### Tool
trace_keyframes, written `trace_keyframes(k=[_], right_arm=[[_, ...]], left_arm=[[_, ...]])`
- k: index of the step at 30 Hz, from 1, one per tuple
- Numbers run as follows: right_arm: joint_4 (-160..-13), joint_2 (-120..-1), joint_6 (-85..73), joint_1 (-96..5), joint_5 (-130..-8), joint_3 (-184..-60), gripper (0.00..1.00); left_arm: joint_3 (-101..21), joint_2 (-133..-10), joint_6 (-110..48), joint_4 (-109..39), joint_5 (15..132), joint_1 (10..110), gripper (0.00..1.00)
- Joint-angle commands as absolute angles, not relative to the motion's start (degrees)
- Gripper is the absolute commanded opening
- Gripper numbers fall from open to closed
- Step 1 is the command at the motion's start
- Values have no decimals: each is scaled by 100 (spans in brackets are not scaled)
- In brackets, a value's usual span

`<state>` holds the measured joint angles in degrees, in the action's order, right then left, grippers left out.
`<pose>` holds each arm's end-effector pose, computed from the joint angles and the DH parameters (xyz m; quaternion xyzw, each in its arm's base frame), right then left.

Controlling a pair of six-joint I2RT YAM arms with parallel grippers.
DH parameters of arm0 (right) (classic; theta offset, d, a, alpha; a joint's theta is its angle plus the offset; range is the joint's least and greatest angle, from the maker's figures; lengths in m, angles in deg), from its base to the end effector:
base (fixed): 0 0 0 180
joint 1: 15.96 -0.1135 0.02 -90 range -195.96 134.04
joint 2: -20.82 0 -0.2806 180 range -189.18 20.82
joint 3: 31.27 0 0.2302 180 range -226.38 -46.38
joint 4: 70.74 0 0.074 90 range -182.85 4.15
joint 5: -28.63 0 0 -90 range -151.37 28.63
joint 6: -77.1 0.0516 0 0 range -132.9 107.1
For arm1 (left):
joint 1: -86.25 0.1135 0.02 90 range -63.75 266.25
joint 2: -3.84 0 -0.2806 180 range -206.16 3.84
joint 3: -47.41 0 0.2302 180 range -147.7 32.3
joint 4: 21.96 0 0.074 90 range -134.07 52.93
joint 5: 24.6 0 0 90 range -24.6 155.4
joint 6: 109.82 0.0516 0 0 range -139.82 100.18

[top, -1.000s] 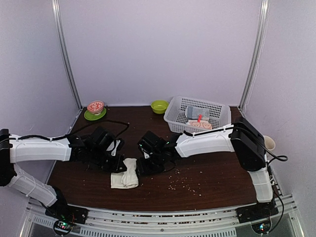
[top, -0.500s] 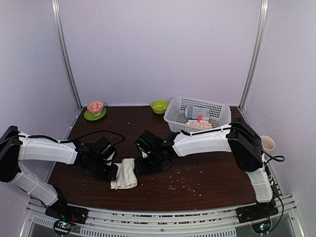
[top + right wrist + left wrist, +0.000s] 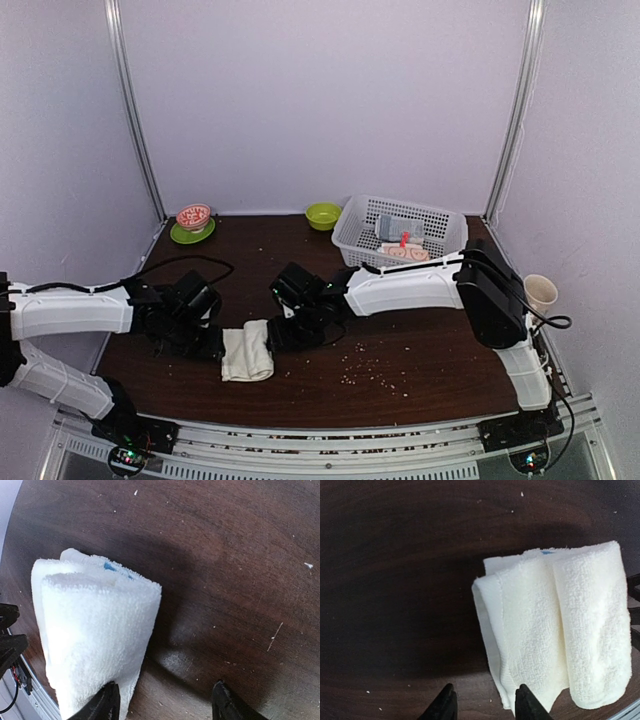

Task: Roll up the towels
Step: Roll the towel at the center of the board.

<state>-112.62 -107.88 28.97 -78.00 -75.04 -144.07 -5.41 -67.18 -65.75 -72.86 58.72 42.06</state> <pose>0.2157 0.4324 0.1644 -0.1996 0.9334 0.2874 0.0797 0.1419 -0.1296 0.1899 -0.0255 0.9815 -0.0877 0.1685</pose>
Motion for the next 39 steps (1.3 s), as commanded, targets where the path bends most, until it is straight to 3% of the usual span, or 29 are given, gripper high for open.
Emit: trace_keyframes(k=[1, 8, 19, 27, 39], right_arm=[[-11437, -11003, 2850, -7845, -7455, -14525, 64], [-11467, -11073, 2857, -7846, -7472, -14608, 64], [-11586, -11135, 2842, -7868, -7463, -14848, 64], [-11578, -11143, 2850, -7880, -7499, -14867, 64], [-11519, -11098, 2957, -7988, -7606, -15165, 66]], left_arm=[[-848, -6389, -6425, -7699, 5713, 4247, 42], [-1265, -6684, -6114, -7304, 5743, 4282, 39], [-1020, -7579, -6153, -6413, 6281, 4606, 11], [-604, -7892, -6284, -6327, 6016, 4890, 1], [-175, -8194, -6510, -5602, 6544, 4929, 0]])
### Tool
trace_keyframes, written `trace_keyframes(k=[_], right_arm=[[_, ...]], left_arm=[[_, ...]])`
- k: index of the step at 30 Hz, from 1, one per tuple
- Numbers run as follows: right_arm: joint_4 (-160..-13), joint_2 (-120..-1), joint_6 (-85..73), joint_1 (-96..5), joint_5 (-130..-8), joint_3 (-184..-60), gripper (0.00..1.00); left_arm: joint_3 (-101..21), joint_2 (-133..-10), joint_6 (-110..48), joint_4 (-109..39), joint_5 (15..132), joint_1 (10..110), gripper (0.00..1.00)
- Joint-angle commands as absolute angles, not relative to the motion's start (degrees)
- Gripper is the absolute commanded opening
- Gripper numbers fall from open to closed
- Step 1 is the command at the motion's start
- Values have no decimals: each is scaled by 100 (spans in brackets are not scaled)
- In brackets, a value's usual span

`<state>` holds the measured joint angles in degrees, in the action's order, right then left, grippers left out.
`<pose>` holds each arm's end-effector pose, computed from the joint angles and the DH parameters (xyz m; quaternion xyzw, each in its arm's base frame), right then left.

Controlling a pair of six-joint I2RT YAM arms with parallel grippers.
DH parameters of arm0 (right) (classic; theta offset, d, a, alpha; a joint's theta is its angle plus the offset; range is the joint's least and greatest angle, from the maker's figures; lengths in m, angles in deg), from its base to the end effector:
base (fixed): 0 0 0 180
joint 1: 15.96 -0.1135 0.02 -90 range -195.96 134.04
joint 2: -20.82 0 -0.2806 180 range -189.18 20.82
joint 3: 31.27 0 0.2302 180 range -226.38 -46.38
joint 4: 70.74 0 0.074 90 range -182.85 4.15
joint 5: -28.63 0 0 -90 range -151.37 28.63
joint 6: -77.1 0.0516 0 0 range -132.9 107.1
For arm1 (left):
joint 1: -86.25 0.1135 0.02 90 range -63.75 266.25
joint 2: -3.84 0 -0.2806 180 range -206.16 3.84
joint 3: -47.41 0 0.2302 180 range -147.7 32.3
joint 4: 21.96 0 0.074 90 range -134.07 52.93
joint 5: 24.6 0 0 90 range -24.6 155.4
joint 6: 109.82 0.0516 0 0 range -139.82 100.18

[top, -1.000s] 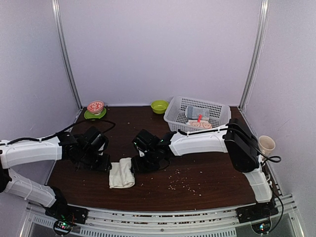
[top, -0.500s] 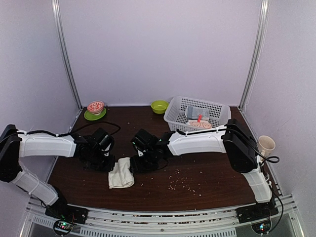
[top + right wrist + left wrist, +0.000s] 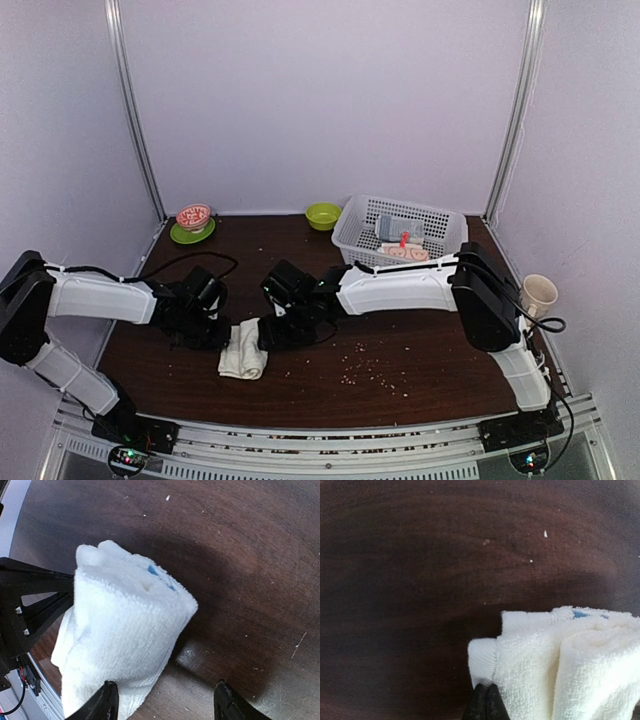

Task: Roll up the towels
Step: Roll the towel at the center of the board.

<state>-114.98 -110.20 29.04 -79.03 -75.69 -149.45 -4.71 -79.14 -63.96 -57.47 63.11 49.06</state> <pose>0.2133 0.4480 0.1700 -0.2092 0.9289 0.2958 0.0763 0.1874 -0.1396 0.1589 -0.0634 0.9766 -0.1186 0.1680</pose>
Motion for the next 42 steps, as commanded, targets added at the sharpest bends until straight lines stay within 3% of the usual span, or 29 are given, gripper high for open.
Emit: trace_keyframes(k=[1, 31, 37, 42], right_arm=[[-11509, -11083, 2968, -8000, -7605, -15179, 66], [-11619, -12193, 3508, -8076, -7853, -16384, 68], [-11427, -12282, 3553, -8135, -8118, -16442, 58], [-11405, -12332, 3571, -8135, -8193, -16442, 37]], left_arm=[[-163, -8187, -6508, -5598, 6547, 4928, 0], [350, -7430, -6710, -5337, 7099, 4922, 0], [467, -7443, -6770, -5147, 7253, 4922, 0], [496, -7398, -6786, -5113, 7305, 4919, 0]])
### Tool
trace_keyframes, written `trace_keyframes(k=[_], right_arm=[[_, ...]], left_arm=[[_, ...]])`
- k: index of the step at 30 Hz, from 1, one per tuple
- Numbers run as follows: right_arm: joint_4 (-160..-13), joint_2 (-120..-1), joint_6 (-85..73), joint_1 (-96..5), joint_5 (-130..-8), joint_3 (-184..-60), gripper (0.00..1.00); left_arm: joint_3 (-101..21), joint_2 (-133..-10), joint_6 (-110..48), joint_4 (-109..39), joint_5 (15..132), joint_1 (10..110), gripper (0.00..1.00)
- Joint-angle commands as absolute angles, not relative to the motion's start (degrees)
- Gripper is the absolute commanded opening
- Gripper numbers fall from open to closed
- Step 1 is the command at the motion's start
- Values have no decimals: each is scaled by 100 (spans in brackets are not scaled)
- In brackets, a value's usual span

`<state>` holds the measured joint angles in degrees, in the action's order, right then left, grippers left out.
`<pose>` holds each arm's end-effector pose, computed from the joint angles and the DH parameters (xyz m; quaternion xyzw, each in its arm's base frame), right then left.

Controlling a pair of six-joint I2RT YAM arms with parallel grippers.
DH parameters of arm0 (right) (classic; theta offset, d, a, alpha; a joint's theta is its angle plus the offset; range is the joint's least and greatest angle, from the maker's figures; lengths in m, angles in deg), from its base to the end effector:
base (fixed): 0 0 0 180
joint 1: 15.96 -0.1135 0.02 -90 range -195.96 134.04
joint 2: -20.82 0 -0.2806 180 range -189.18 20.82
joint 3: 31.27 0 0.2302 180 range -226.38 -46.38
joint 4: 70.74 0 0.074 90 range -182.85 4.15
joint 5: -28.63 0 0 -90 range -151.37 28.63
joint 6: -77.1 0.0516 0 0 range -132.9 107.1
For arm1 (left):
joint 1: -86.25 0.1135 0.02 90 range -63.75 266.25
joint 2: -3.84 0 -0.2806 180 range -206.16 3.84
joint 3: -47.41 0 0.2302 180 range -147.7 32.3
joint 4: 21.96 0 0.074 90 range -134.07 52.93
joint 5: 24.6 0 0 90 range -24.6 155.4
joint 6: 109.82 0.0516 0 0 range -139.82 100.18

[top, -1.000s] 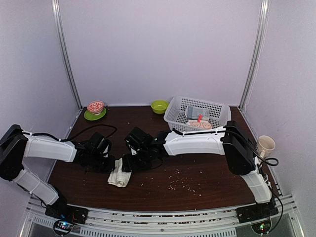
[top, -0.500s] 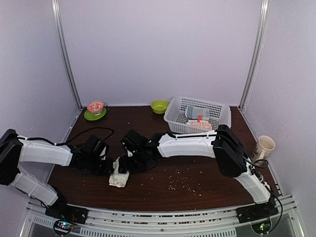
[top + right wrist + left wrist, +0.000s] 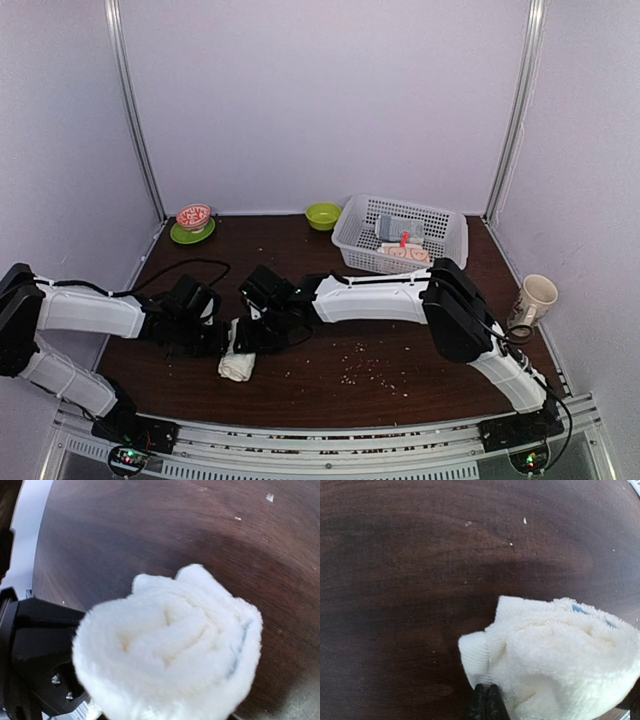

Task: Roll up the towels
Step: Roll the towel at the center of the board.

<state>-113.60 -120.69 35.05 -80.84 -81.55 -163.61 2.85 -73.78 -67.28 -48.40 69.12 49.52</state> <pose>0.2141 0.4985 0.1549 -0.1934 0.9124 0.3585 0.0392 0.1715 -0.1321 0.1539 -0.0817 0.9609 -0.1995 0.1741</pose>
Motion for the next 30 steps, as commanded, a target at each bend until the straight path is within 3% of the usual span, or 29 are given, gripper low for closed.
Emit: trace_keyframes(k=[1, 7, 11, 17, 21, 26, 30], right_arm=[[-11406, -12342, 3563, -8142, -8200, -16442, 32], [-11647, -12348, 3463, -8128, -8134, -16638, 0], [-12039, -12031, 3164, -8073, -7926, -16229, 0], [-12451, -10586, 2465, -7784, -7527, -14116, 0], [-13158, -9732, 1866, -7562, -7102, -13215, 0], [-14320, -9504, 1126, -7454, -5893, -12988, 0], [-14405, -9797, 1069, -7407, -5396, -13062, 0]], left_arm=[[503, -7378, -6781, -5121, 7304, 4919, 0], [515, -7253, -6785, -5193, 7305, 4920, 0], [474, -7082, -6759, -5369, 7271, 4917, 0], [369, -6742, -6642, -5551, 7347, 4919, 10], [184, -6687, -6491, -5517, 7414, 4919, 11], [-37, -6759, -6354, -5053, 7629, 4840, 11], [-427, -7140, -6315, -4395, 7874, 4546, 11]])
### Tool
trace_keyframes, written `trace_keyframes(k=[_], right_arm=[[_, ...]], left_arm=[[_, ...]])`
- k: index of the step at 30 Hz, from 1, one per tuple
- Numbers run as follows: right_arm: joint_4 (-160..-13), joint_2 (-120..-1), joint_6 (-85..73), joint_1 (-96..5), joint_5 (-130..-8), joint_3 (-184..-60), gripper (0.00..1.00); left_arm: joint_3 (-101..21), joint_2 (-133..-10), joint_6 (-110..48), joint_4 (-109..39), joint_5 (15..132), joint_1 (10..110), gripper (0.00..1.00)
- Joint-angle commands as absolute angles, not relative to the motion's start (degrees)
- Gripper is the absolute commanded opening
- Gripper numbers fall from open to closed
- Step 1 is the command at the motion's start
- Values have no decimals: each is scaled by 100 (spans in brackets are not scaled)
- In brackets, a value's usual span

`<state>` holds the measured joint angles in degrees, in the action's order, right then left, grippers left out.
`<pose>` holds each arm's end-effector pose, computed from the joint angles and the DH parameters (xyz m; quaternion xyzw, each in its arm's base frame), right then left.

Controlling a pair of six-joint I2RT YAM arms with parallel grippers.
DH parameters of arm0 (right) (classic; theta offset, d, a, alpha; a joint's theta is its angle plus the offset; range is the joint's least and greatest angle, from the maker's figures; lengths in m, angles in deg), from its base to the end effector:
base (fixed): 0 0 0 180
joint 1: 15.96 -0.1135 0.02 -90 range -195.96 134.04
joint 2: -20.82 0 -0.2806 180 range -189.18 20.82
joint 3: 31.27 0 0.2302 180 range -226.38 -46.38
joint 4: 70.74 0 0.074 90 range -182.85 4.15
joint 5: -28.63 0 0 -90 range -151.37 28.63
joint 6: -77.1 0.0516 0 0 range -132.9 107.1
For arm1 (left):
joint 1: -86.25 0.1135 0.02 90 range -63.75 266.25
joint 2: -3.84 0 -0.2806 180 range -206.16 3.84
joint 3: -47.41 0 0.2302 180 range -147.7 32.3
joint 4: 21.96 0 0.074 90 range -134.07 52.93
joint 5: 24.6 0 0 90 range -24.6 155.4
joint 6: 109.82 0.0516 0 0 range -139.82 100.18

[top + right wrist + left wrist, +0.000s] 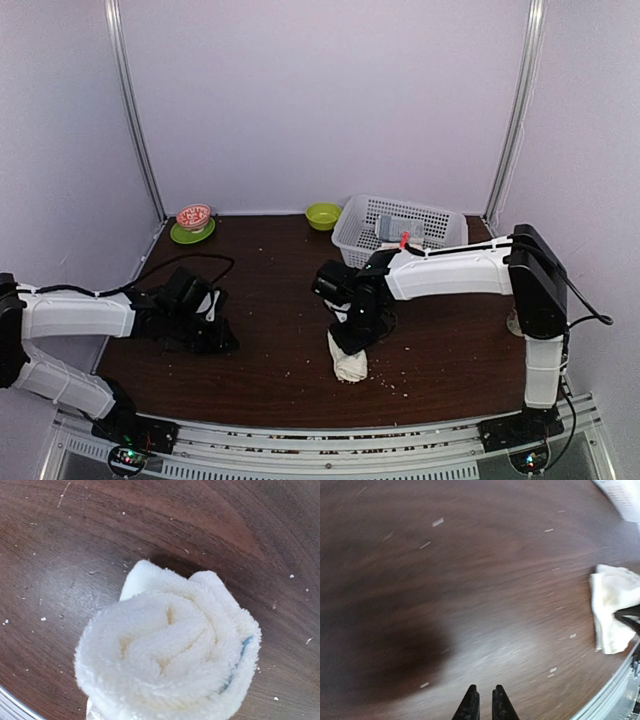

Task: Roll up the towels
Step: Roll the towel at the center of the board.

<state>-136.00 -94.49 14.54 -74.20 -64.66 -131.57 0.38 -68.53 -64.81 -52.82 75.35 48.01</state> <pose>0.1994 0.3277 0.1838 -0.2668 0.9596 0.0786 0.0427 0.1614 -0.1385 0.1787 -0.0309 0.9530 -0.2544 0.1614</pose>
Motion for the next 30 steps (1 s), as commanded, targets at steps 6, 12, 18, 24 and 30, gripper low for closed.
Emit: trace_keyframes(k=[6, 12, 18, 24, 30], right_arm=[[-13855, -9995, 1397, -7407, -5660, -13188, 0], [-13419, -9807, 1567, -7317, -5860, -12946, 0], [-13205, -9662, 1569, -7178, -6188, -12756, 0], [-13111, -9660, 1533, -7129, -6362, -12689, 0], [-13124, -9632, 1497, -7116, -6409, -12696, 0]], left_arm=[[-1284, -8173, -6404, -3403, 8450, 4046, 14], [-1824, -9344, -6886, -2208, 9259, 3924, 16], [-2138, -10048, -7302, -1528, 9810, 3857, 16], [-2314, -10390, -7527, -1068, 10062, 3764, 17], [-2490, -10753, -7680, -894, 10161, 3729, 18]])
